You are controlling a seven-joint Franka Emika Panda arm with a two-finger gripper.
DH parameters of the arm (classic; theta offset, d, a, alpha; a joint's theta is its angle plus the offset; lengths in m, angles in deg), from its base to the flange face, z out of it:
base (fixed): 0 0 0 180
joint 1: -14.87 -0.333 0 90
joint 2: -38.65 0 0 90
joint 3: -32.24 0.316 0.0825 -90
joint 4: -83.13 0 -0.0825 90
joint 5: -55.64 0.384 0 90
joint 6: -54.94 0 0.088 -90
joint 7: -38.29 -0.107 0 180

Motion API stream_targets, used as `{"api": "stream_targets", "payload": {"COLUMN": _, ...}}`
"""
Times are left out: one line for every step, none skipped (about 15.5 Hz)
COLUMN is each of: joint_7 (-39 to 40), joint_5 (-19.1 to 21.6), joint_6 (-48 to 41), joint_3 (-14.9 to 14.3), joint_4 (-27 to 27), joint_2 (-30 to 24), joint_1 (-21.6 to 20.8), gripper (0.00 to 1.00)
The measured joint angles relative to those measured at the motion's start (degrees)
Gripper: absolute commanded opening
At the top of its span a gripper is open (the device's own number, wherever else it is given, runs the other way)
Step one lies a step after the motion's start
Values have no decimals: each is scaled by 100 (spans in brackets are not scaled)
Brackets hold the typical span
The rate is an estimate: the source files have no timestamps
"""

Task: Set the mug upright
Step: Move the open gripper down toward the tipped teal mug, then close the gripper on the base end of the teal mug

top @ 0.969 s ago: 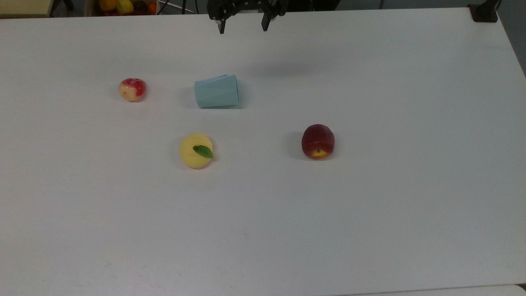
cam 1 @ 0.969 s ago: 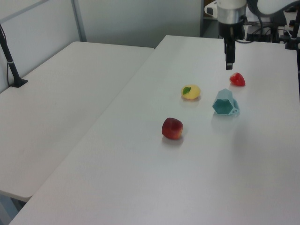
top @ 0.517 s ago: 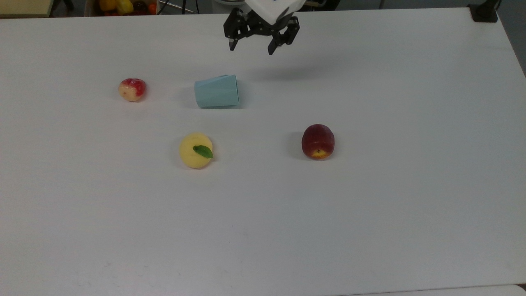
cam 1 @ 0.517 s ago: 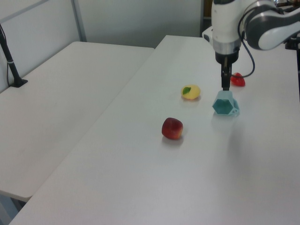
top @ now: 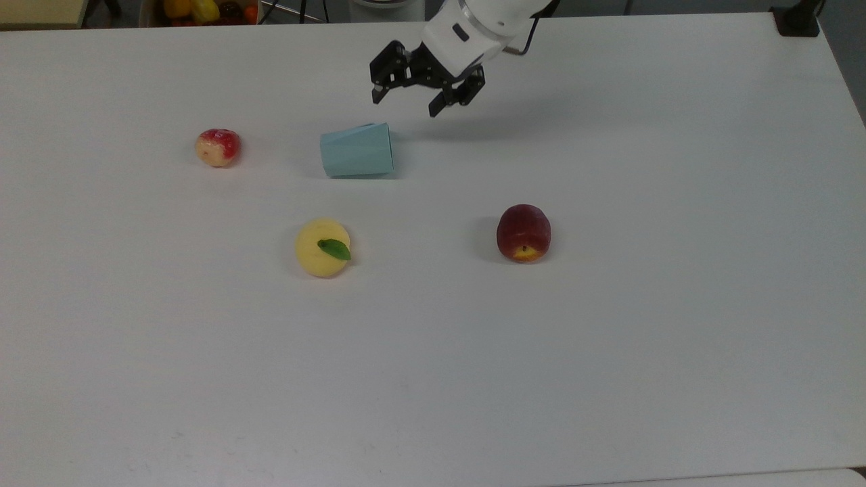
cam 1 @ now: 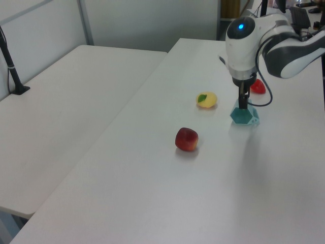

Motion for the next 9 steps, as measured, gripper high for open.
{"api": "stream_targets", "payload": {"joint_7": -206, "joint_5": -162, "joint_6": 100, "joint_3": 0, "joint_4": 32, "joint_2": 98, "joint_1": 0, "gripper": 100}}
{"api": "stream_targets", "payload": {"joint_7": -406, "joint_5": -326, "joint_6": 172, "joint_3": 0, "joint_4": 68, "joint_2": 193, "joint_1": 0, "gripper": 100}}
{"api": "stream_targets", "payload": {"joint_7": -578, "joint_5": -488, "joint_6": 211, "joint_3": 0, "joint_4": 105, "joint_2": 294, "joint_1": 0, "gripper": 100}}
{"api": "stream_targets", "payload": {"joint_7": -694, "joint_5": -634, "joint_6": 223, "joint_3": -1, "joint_4": 131, "joint_2": 399, "joint_1": 2, "gripper": 100}}
{"api": "stream_targets", "payload": {"joint_7": -771, "joint_5": -773, "joint_6": 224, "joint_3": -1, "joint_4": 150, "joint_2": 501, "joint_1": 5, "gripper": 100}}
{"api": "stream_targets", "payload": {"joint_7": -820, "joint_5": -901, "joint_6": 224, "joint_3": -2, "joint_4": 160, "joint_2": 591, "joint_1": 14, "gripper": 100}}
{"api": "stream_targets", "payload": {"joint_7": -846, "joint_5": -1024, "joint_6": 224, "joint_3": -6, "joint_4": 166, "joint_2": 673, "joint_1": 31, "gripper": 100}}
{"api": "stream_targets", "payload": {"joint_7": -859, "joint_5": -1126, "joint_6": 224, "joint_3": -9, "joint_4": 168, "joint_2": 733, "joint_1": 66, "gripper": 97}}
{"api": "stream_targets", "payload": {"joint_7": -863, "joint_5": -1221, "joint_6": 224, "joint_3": -19, "joint_4": 169, "joint_2": 774, "joint_1": 113, "gripper": 94}}
